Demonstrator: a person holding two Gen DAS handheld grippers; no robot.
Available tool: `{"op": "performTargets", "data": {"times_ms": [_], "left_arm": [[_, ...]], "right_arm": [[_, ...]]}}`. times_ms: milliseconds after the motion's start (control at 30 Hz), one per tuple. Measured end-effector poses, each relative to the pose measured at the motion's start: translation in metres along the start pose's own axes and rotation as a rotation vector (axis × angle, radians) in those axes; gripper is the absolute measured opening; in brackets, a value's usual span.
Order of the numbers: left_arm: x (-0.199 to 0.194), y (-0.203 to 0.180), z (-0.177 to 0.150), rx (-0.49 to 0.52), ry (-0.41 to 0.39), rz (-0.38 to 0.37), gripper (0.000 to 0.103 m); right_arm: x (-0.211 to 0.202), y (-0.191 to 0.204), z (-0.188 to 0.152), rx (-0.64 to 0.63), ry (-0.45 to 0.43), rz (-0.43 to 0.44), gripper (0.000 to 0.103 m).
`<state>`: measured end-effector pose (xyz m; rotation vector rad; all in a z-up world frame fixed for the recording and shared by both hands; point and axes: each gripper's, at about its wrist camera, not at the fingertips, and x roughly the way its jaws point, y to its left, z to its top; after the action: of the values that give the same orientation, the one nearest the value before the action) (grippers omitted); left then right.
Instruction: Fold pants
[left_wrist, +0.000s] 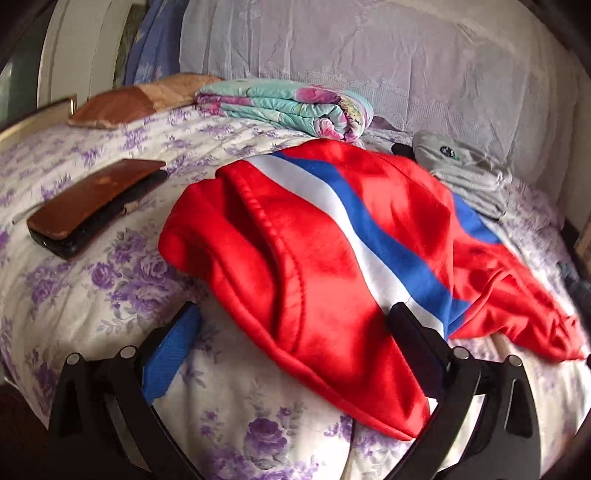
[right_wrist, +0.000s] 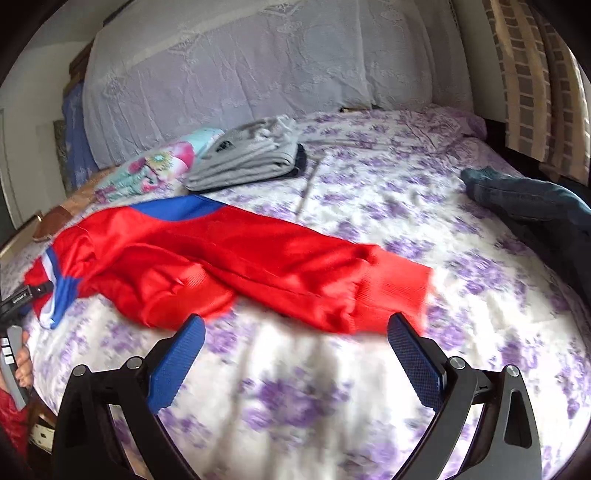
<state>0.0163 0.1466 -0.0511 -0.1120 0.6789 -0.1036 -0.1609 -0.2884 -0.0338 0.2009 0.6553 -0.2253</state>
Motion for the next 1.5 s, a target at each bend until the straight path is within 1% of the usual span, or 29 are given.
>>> {"op": "performTargets", "data": {"times_ms": [33, 67, 100, 133, 167, 233, 333, 367, 400, 433, 467, 500, 533, 600, 667, 800, 833, 867, 933, 967, 1067, 1100, 1133, 1167, 1200, 1267, 1367, 1467, 1500], "left_arm": [[-0.001, -0.007, -0.002, 0.032, -0.015, 0.028, 0.099], [-0.002, -0.01, -0.002, 0.05, -0.024, 0.04, 0.099], [-0.002, -0.011, -0.001, 0.057, -0.026, 0.045, 0.099], [-0.002, -0.01, -0.001, 0.052, -0.025, 0.04, 0.099], [-0.002, -0.007, 0.0, 0.038, -0.023, 0.027, 0.099], [-0.003, -0.003, 0.001, 0.015, -0.019, 0.004, 0.099], [-0.003, -0.004, 0.001, 0.023, -0.025, 0.011, 0.099], [-0.002, -0.005, 0.001, 0.026, -0.027, 0.012, 0.099], [-0.002, -0.005, 0.001, 0.027, -0.029, 0.012, 0.099], [-0.002, -0.005, 0.0, 0.025, -0.029, 0.011, 0.099], [-0.002, -0.004, 0.0, 0.024, -0.03, 0.01, 0.099], [-0.002, -0.004, -0.001, 0.026, -0.03, 0.011, 0.099], [-0.002, -0.004, -0.001, 0.026, -0.03, 0.011, 0.099], [-0.001, -0.004, -0.001, 0.025, -0.03, 0.011, 0.099], [-0.001, -0.005, -0.001, 0.027, -0.028, 0.012, 0.099], [0.0, -0.005, 0.0, 0.035, -0.016, 0.013, 0.099], [-0.001, -0.007, 0.0, 0.04, -0.011, 0.015, 0.099], [-0.001, -0.007, 0.001, 0.045, -0.003, 0.017, 0.099], [-0.009, -0.007, 0.006, 0.055, 0.014, -0.003, 0.099], [-0.017, -0.005, 0.009, 0.058, 0.009, -0.022, 0.099], [-0.053, 0.008, 0.029, 0.07, -0.054, -0.027, 0.099], [-0.064, 0.012, 0.041, 0.078, -0.077, -0.018, 0.099], [-0.073, 0.016, 0.055, 0.087, -0.095, -0.011, 0.099], [-0.077, 0.017, 0.071, 0.098, -0.095, -0.011, 0.099], [-0.073, 0.016, 0.09, 0.113, -0.076, -0.02, 0.099], [-0.052, 0.006, 0.124, 0.151, -0.013, -0.038, 0.099], [0.012, -0.024, 0.162, 0.229, 0.127, -0.07, 0.099], [0.079, -0.059, 0.171, 0.292, 0.319, -0.183, 0.098], [0.095, -0.072, 0.169, 0.34, 0.344, -0.174, 0.098]], "right_arm": [[0.006, -0.014, 0.0, 0.054, 0.047, 0.029, 0.1], [0.009, -0.027, 0.0, 0.128, 0.087, 0.084, 0.1], [0.01, -0.036, 0.001, 0.211, 0.104, 0.148, 0.1], [0.011, -0.046, 0.001, 0.279, 0.094, 0.201, 0.1], [0.015, -0.053, 0.004, 0.328, 0.09, 0.244, 0.1], [0.027, -0.059, 0.012, 0.404, 0.122, 0.311, 0.1], [0.052, -0.064, 0.027, 0.497, 0.168, 0.323, 0.1], [0.058, -0.066, 0.034, 0.503, 0.169, 0.316, 0.1], [0.064, -0.065, 0.04, 0.498, 0.172, 0.303, 0.096], [0.07, -0.063, 0.046, 0.479, 0.174, 0.285, 0.091], [0.077, -0.063, 0.052, 0.462, 0.176, 0.274, 0.071], [0.085, -0.064, 0.056, 0.453, 0.189, 0.278, 0.039], [0.095, -0.067, 0.061, 0.458, 0.207, 0.294, 0.027], [0.105, -0.074, 0.072, 0.468, 0.209, 0.306, 0.023], [0.103, -0.076, 0.098, 0.42, 0.148, 0.276, 0.021], [0.063, -0.071, 0.175, 0.255, -0.129, 0.229, 0.02], [0.059, -0.075, 0.191, 0.232, -0.175, 0.187, 0.02], [0.06, -0.085, 0.203, 0.238, -0.197, 0.149, 0.02], [0.08, -0.112, 0.208, 0.297, -0.179, 0.105, 0.021], [0.096, -0.124, 0.202, 0.32, -0.143, 0.076, 0.021], [0.141, -0.146, 0.156, 0.334, -0.019, 0.001, 0.021], [0.154, -0.151, 0.142, 0.353, 0.041, 0.001, 0.021], [0.163, -0.162, 0.137, 0.419, 0.099, 0.035, 0.021], [0.162, -0.166, 0.137, 0.464, 0.084, 0.077, 0.021], [0.16, -0.168, 0.138, 0.471, 0.071, 0.095, 0.023], [0.165, -0.169, 0.133, 0.471, 0.087, 0.068, 0.024], [0.166, -0.166, 0.133, 0.46, 0.083, 0.057, 0.024], [0.162, -0.164, 0.129, 0.463, 0.084, 0.06, 0.024], [0.158, -0.163, 0.126, 0.465, 0.085, 0.063, 0.024]]}}
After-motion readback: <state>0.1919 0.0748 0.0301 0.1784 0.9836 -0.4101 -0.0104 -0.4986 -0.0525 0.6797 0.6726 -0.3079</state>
